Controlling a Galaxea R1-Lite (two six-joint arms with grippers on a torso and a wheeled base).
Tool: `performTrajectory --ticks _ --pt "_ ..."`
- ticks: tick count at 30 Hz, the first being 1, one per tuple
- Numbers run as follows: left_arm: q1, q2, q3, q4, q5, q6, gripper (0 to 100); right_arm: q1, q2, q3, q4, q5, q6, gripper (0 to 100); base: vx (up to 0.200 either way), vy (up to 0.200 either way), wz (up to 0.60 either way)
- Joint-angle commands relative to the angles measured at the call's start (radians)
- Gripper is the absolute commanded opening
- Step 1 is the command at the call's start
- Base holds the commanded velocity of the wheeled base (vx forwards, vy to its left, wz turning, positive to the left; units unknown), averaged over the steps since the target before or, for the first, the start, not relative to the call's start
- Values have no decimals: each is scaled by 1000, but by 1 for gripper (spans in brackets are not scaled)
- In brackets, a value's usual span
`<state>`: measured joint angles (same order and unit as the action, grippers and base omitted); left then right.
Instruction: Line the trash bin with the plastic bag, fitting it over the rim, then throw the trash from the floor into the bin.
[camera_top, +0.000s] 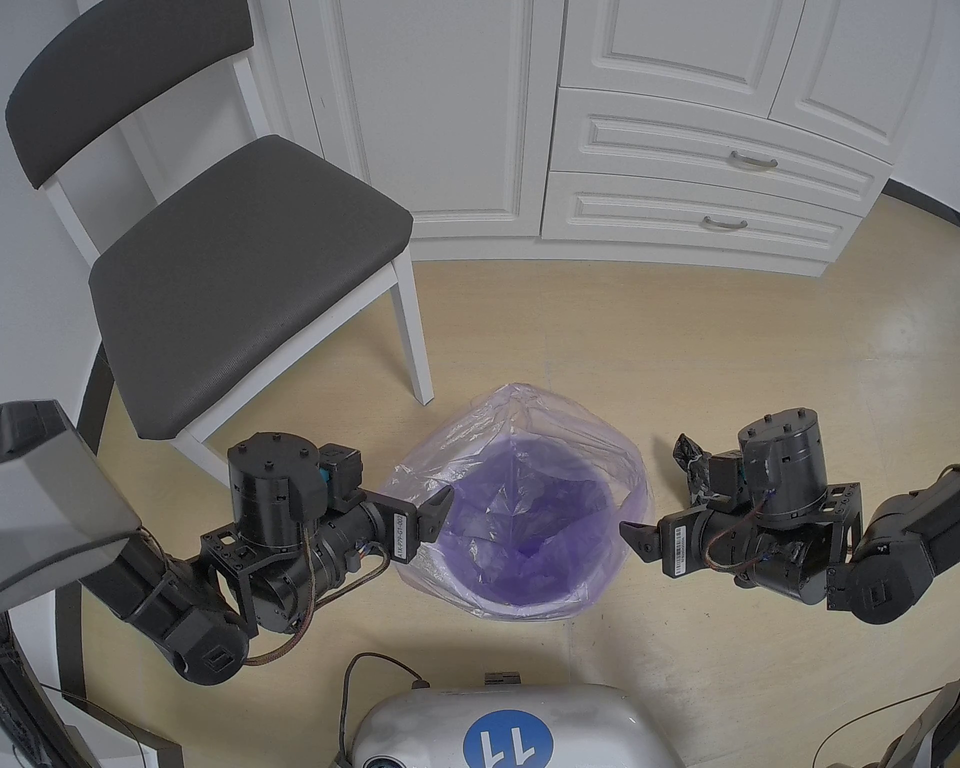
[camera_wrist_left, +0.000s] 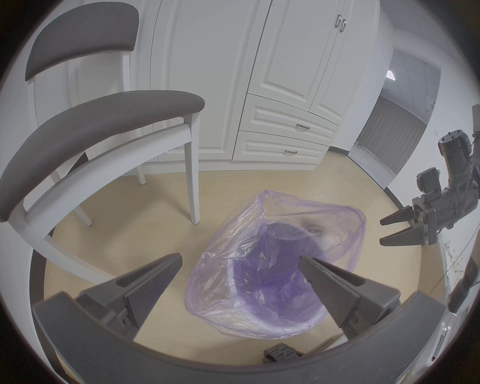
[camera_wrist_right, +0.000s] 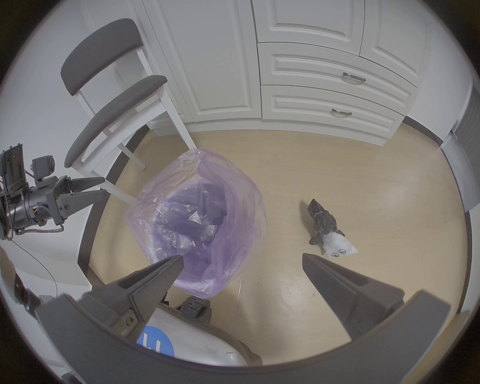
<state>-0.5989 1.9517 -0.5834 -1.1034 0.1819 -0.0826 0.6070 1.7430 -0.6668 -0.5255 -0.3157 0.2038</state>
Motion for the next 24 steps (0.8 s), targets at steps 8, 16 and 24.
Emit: performTrajectory --ticks 8,16,24 --pt "-2 32 0 -4 -1 0 100 0 15 -4 -1 0 0 100 0 0 0" --pt "-5 47 2 -10 1 0 100 0 29 -5 -2 0 5 100 0 0 0" --pt "-5 52 0 -12 1 0 100 0 35 -7 -2 0 6 100 0 0 0"
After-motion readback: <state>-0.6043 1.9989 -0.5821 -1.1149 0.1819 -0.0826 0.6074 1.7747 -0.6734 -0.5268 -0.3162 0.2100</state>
